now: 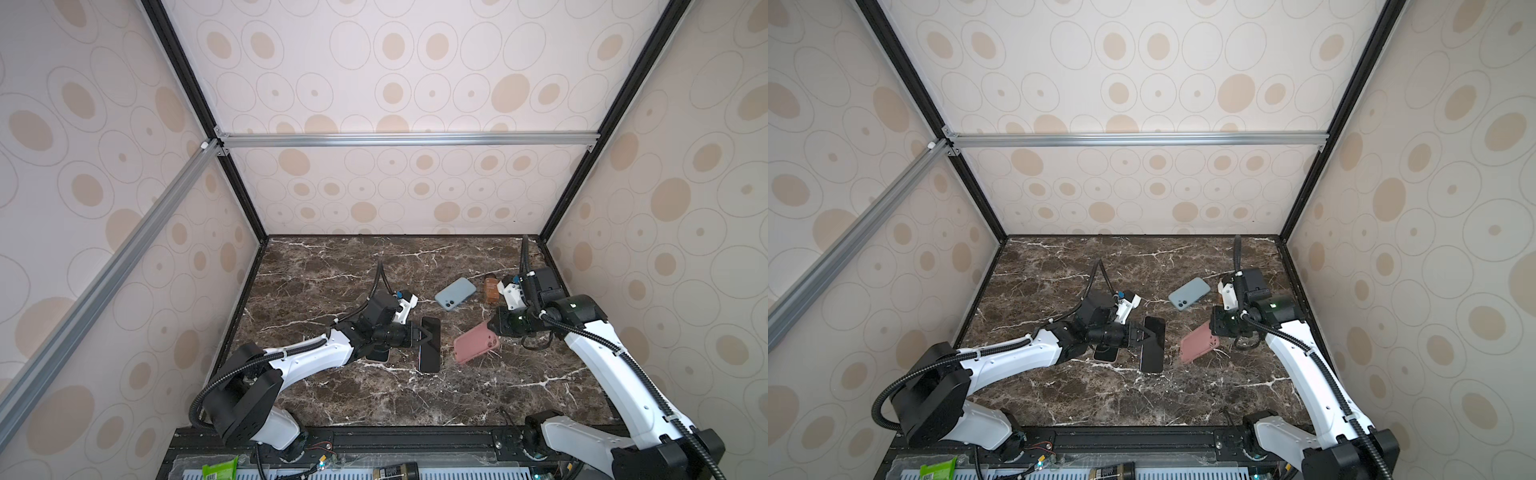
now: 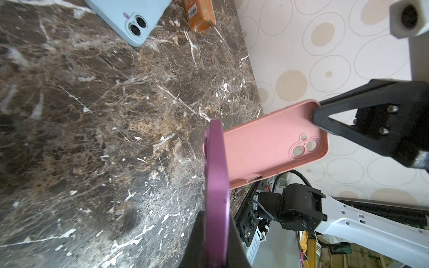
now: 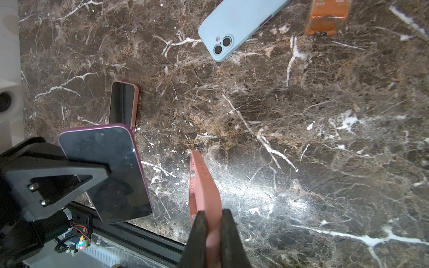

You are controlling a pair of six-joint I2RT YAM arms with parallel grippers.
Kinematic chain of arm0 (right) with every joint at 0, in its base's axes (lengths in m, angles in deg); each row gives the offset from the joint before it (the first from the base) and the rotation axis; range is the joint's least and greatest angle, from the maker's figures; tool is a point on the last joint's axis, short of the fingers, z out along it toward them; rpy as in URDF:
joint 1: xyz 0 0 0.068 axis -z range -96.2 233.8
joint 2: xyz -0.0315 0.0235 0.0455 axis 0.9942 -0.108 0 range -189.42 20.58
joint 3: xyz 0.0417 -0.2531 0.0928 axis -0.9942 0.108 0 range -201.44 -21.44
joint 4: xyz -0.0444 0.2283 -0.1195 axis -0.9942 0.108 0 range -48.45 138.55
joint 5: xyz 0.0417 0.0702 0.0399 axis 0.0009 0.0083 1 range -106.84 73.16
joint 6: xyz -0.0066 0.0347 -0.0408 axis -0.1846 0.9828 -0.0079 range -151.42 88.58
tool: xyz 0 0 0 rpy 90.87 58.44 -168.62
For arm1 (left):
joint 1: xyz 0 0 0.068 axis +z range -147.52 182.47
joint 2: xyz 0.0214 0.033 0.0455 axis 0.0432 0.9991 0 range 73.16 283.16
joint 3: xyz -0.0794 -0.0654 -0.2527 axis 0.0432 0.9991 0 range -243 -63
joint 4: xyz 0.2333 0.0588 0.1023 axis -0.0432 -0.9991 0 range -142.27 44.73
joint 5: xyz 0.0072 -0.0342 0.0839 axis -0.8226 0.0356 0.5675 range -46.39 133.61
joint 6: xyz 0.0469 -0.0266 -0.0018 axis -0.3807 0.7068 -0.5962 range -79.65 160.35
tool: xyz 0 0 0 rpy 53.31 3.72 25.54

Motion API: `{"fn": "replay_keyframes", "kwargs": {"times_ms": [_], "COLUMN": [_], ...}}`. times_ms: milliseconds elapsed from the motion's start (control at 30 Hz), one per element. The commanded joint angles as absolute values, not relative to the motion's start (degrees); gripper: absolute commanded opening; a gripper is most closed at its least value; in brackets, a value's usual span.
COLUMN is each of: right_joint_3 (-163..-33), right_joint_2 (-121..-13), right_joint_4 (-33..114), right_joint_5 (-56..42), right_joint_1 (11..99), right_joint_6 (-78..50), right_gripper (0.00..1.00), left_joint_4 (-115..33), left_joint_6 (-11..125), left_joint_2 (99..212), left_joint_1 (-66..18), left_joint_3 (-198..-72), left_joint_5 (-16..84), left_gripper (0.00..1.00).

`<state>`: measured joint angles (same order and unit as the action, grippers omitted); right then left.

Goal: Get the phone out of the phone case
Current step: 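Set the bare phone down with the left gripper while the right holds the case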

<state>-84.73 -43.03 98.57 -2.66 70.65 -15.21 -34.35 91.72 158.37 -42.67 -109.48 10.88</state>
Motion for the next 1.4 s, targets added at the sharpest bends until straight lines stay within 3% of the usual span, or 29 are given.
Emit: {"fn": "replay_keyframes", "kwargs": {"times_ms": [0,167,633,1367], "right_joint_3": [-83.9,-82.0,-79.5,-78.1], "right_joint_2": [-41.5,-40.8,-43.1,-49.8], "right_joint_4": [99.3,97.7,92.8,89.0], "right_joint_5": [-2.6,-3.1,-2.5,-0.5], "right_joint_1": [70.8,70.8,70.9,71.0], "right_joint_6": [-18.1,-19.6,-19.0,-21.3], "right_gripper": [0.00,0.00,0.00,0.00], "left_joint_4": [-25.2,-20.6,-25.6,-26.5], "left_joint_6": [97.9,103.2,106.5,108.3], "left_joint_2": [160.8,166.8,175.2,180.1], "left_joint_1": [-43.1,-43.3,-44.2,-44.6], "left_joint_3": [-109.8,-110.1,-115.2,-116.9], "left_joint_5": [8.4,5.5,5.7,8.0], "left_gripper": [0.00,0.00,0.00,0.02]}}
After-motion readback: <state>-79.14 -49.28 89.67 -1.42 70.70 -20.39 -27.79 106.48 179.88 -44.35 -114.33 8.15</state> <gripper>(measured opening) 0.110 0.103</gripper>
